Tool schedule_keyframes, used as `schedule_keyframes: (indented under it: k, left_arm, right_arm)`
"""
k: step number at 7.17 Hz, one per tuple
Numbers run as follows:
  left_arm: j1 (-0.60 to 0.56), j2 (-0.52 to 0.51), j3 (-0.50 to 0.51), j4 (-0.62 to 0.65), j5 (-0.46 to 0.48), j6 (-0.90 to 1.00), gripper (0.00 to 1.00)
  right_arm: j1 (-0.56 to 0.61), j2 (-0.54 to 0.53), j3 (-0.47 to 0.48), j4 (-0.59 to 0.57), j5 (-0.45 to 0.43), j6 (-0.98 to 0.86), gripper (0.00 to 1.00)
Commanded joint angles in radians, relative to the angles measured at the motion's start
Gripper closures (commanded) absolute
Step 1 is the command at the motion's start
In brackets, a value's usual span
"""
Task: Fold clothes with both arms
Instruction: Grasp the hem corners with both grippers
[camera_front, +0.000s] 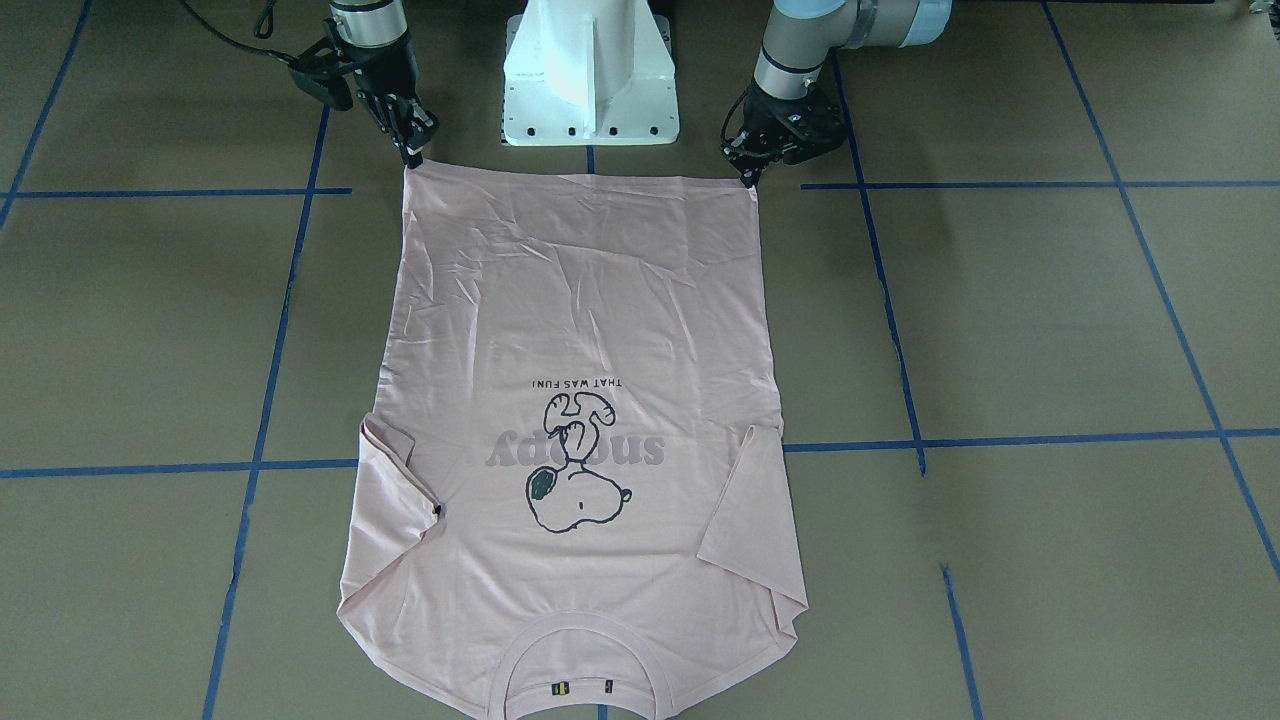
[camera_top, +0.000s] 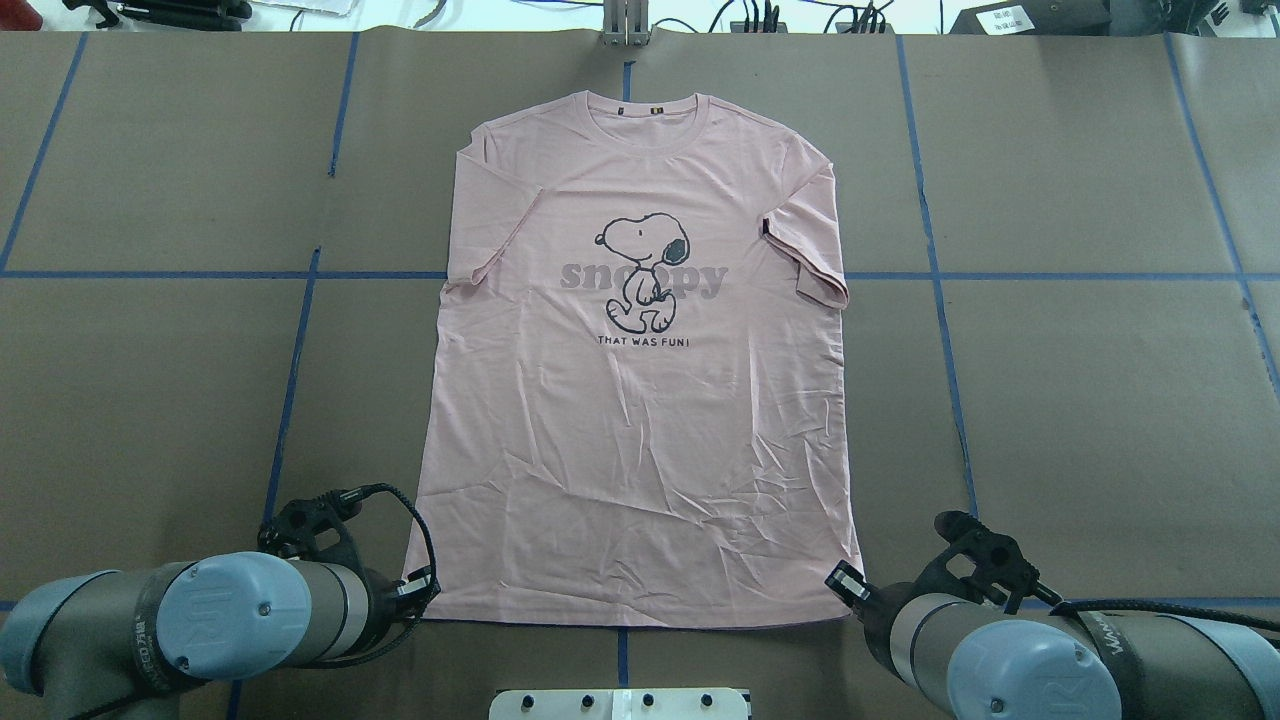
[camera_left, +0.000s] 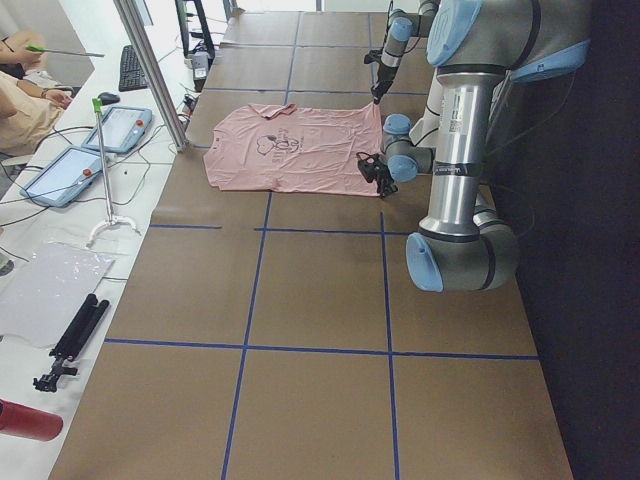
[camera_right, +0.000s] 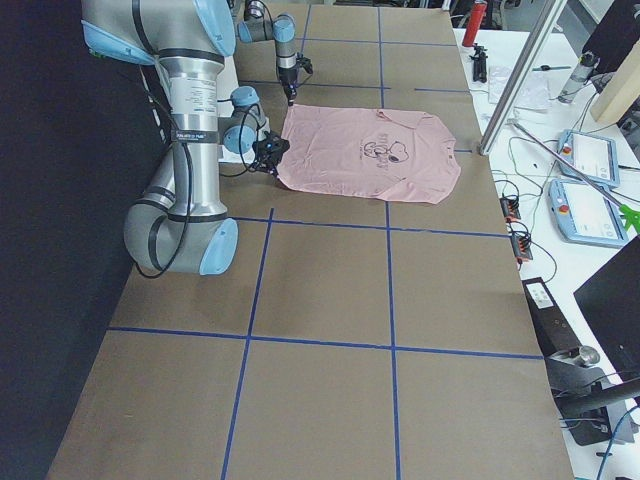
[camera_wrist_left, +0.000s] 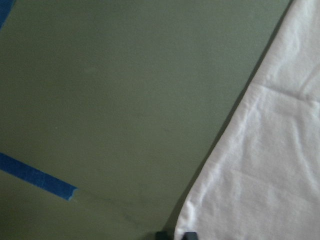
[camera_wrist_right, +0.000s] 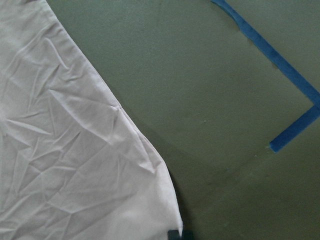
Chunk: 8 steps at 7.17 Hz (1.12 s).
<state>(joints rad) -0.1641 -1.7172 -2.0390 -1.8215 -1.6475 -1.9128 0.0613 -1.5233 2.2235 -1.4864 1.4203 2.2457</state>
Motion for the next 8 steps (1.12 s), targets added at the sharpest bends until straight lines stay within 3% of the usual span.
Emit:
schedule_keyframes:
  k: [1,3,4,5,6,7,8]
  left_arm:
    - [0.005,0.002,-0.059,0.008,-0.041,0.000,1.00]
    - [0.073,0.013,-0.187,0.098,-0.037,-0.031,1.00]
    - [0.077,0.018,-0.295,0.211,-0.040,-0.078,1.00]
    - [0.074,0.010,-0.315,0.227,-0.038,-0.084,1.00]
    - [0.049,0.002,-0.285,0.228,-0.028,-0.072,1.00]
    - [-0.068,-0.057,-0.218,0.223,-0.029,-0.051,1.00]
    - [-0.209,-0.171,-0.099,0.228,-0.029,0.090,1.00]
  right_arm:
    - [0.000,-0.008,0.024,0.000,0.002,0.000,1.00]
    - [-0.062,-0.139,0.158,0.003,0.031,0.000,1.00]
    - [-0.064,-0.156,0.197,0.003,0.032,0.000,1.00]
    - [-0.026,-0.150,0.203,0.003,0.029,-0.014,1.00]
    - [0.032,-0.131,0.177,0.005,0.028,-0.062,1.00]
    - [0.134,-0.039,0.130,0.003,0.031,-0.198,1.00]
    - [0.253,0.076,0.039,-0.001,0.032,-0.312,1.00]
